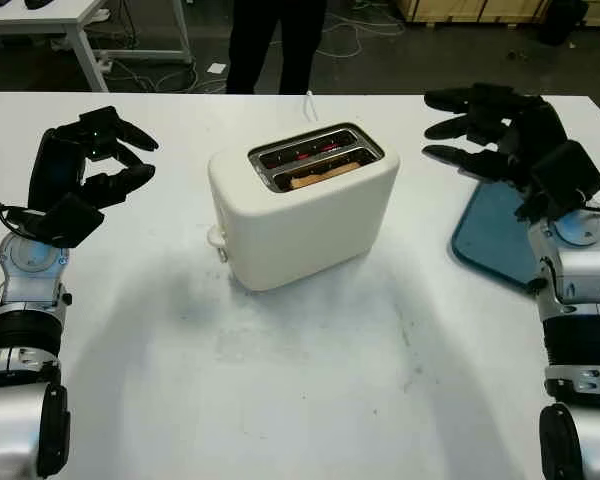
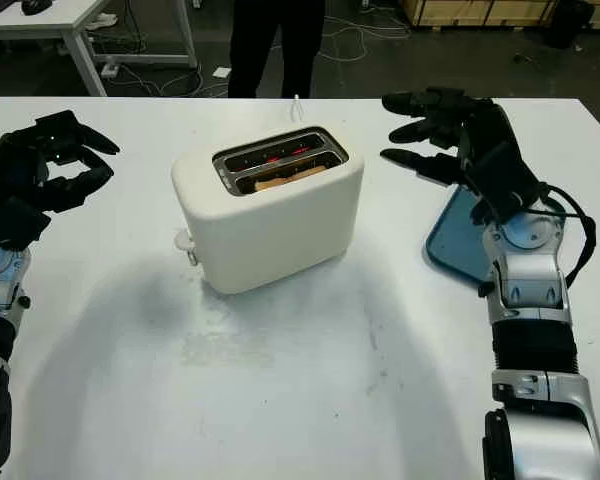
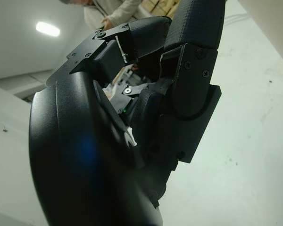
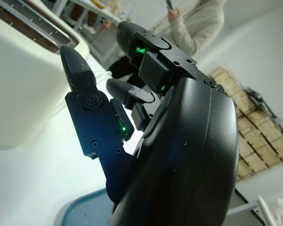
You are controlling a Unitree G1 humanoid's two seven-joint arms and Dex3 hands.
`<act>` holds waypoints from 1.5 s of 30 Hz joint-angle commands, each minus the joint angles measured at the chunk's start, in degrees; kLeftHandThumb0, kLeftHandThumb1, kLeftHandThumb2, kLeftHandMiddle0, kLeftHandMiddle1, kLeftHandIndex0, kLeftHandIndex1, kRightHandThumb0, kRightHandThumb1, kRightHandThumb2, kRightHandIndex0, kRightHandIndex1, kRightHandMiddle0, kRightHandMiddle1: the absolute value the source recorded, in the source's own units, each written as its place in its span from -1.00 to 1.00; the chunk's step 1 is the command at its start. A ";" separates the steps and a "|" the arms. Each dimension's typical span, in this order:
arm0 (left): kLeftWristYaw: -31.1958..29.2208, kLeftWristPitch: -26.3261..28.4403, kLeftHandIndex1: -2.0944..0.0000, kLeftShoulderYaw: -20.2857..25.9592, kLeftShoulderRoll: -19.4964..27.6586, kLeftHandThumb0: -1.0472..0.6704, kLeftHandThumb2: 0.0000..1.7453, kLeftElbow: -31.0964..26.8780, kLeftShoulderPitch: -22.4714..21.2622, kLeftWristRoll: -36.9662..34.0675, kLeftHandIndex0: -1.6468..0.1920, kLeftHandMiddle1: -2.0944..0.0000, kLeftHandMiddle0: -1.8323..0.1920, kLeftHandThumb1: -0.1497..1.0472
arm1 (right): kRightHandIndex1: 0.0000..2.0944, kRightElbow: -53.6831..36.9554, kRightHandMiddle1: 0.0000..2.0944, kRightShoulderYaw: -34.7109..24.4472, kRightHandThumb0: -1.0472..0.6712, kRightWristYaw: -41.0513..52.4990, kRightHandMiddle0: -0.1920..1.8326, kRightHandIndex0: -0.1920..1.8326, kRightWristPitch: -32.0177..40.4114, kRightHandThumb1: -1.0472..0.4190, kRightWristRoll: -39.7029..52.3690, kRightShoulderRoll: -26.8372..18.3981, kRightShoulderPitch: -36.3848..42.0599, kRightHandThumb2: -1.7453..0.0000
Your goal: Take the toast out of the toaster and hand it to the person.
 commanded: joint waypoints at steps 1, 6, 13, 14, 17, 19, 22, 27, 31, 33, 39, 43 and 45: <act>0.08 0.75 -0.01 -0.31 0.13 -1.00 -0.70 -0.77 0.58 0.33 0.01 -0.14 0.02 0.79 | -0.25 -1.73 -0.90 -0.62 -0.15 -0.40 0.02 -0.22 -0.05 -0.60 0.21 -0.62 0.66 1.00; 0.05 1.02 -0.01 -0.46 -0.40 -1.00 -0.71 -1.25 0.09 0.20 -0.01 -0.13 0.01 0.79 | -0.28 -1.45 -0.91 -0.89 -0.17 0.13 0.03 -0.20 -0.03 -0.59 0.76 -0.53 0.18 1.00; 0.01 0.05 0.01 -0.59 -0.79 -1.00 -0.70 -0.12 -0.24 0.27 0.00 -0.12 0.01 0.79 | -0.30 -1.48 -0.92 -0.79 -0.13 0.13 0.03 -0.19 1.34 -0.59 0.66 -0.42 -0.16 1.00; 0.01 0.12 0.01 -0.60 -0.80 -1.00 -0.70 -0.08 -0.25 0.28 0.00 -0.12 0.01 0.79 | -0.30 -1.36 -0.92 -0.75 -0.13 0.30 0.03 -0.19 1.17 -0.59 0.71 -0.43 -0.25 1.00; 0.10 0.35 0.01 -0.60 -0.94 -1.00 -0.71 -0.19 -0.25 0.27 -0.01 -0.12 0.00 0.79 | -0.31 -1.18 -0.93 -0.58 -0.12 0.54 0.03 -0.19 1.00 -0.59 0.56 -0.54 -0.39 1.00; 0.09 0.28 0.01 -0.65 -0.94 -1.00 -0.72 -0.31 -0.25 0.32 -0.01 -0.12 0.00 0.79 | -0.32 -1.26 -0.93 -0.59 -0.10 0.56 0.03 -0.19 1.02 -0.59 0.54 -0.58 -0.37 1.00; -0.09 0.27 0.01 -0.58 -0.94 -1.00 -0.71 -0.38 -0.20 0.10 -0.01 -0.12 0.00 0.79 | -0.33 -1.27 -0.94 -0.82 -0.11 0.53 0.03 -0.19 0.50 -0.60 0.73 -0.51 -0.17 1.00; 0.54 -0.37 0.02 -0.69 -0.67 -1.00 -0.70 0.17 0.09 0.81 0.00 -0.11 0.01 0.79 | -0.35 -1.20 -0.94 -1.09 -0.13 0.29 0.04 -0.18 -0.17 -0.59 1.01 0.03 0.50 1.00; 0.31 0.96 0.00 -0.73 -0.22 -1.00 -0.70 -0.69 -0.09 1.11 -0.01 -0.13 0.01 0.79 | -0.36 -3.43 -0.94 -1.04 -0.15 0.49 0.04 -0.17 3.41 -0.59 1.57 -0.21 0.43 1.00; 0.16 1.42 -0.02 -0.86 -0.19 -1.00 -0.69 -0.92 -0.16 1.20 -0.02 -0.14 0.01 0.79 | -0.37 -3.79 -0.95 -0.89 -0.12 0.62 0.04 -0.17 3.44 -0.59 1.49 -0.34 0.42 1.00; -0.22 1.16 -0.02 -0.62 -0.72 -1.00 -0.72 -0.93 -0.08 0.12 -0.03 -0.14 0.00 0.79 | -0.38 -2.98 -0.96 -1.30 -0.12 0.70 0.04 -0.16 1.86 -0.58 1.47 -0.22 0.54 1.00; -0.06 -0.17 0.00 -0.29 -0.68 -1.00 -0.72 -0.46 0.07 -0.18 -0.01 -0.13 0.01 0.79 | -0.39 -2.89 -0.97 -1.48 -0.12 0.73 0.03 -0.17 1.22 -0.60 1.53 -0.13 0.83 0.99; 0.12 -0.39 0.01 -0.26 -0.45 -1.00 -0.71 -0.50 0.18 0.03 0.00 -0.12 0.01 0.79 | -0.39 -2.72 -0.97 -1.59 -0.12 1.05 0.03 -0.17 1.13 -0.59 1.81 -0.09 0.79 1.00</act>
